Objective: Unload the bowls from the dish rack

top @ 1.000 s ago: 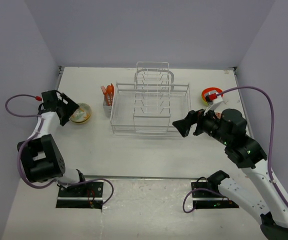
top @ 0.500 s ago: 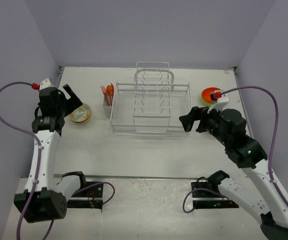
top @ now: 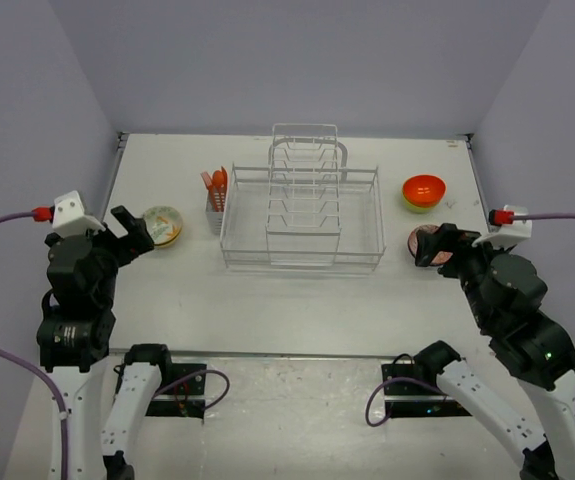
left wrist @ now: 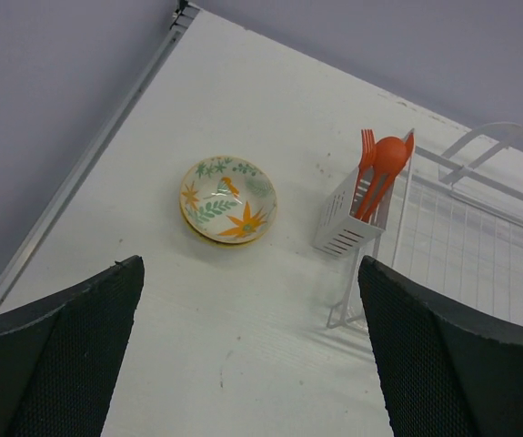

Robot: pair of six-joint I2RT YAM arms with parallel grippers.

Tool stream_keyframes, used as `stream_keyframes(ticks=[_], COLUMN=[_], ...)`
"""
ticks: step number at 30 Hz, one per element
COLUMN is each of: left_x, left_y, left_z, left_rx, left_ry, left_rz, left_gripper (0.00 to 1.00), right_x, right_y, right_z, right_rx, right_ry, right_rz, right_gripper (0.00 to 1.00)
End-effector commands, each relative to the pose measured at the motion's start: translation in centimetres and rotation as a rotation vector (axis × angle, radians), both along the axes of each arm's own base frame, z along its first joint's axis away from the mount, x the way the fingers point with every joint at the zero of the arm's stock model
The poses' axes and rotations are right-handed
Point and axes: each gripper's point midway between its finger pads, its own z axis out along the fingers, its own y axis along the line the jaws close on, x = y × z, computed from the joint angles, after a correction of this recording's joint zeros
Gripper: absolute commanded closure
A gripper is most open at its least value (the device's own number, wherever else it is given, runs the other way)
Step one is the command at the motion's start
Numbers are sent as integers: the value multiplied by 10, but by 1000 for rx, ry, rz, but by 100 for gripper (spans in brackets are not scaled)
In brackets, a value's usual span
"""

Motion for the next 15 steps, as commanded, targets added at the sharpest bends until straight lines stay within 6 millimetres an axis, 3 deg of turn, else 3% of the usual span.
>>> stream_keyframes(ticks=[1, 7, 15], left_x=[-16, -35, -39], left_y=[0, 1, 3], left_z=[-11, -7, -6], left_rx=[74, 105, 96], left_ry=[-2, -84, -88], left_rz=[-20, -24, -9], left_gripper=[0, 0, 0], right_x=[-10, -20, -19], right_y=[-21, -30, -36], right_z=[2, -1, -20], right_rx=[-32, -12, -28], right_ry=[-16, -77, -56], right_rz=[-71, -88, -125], right_gripper=[1, 1, 1])
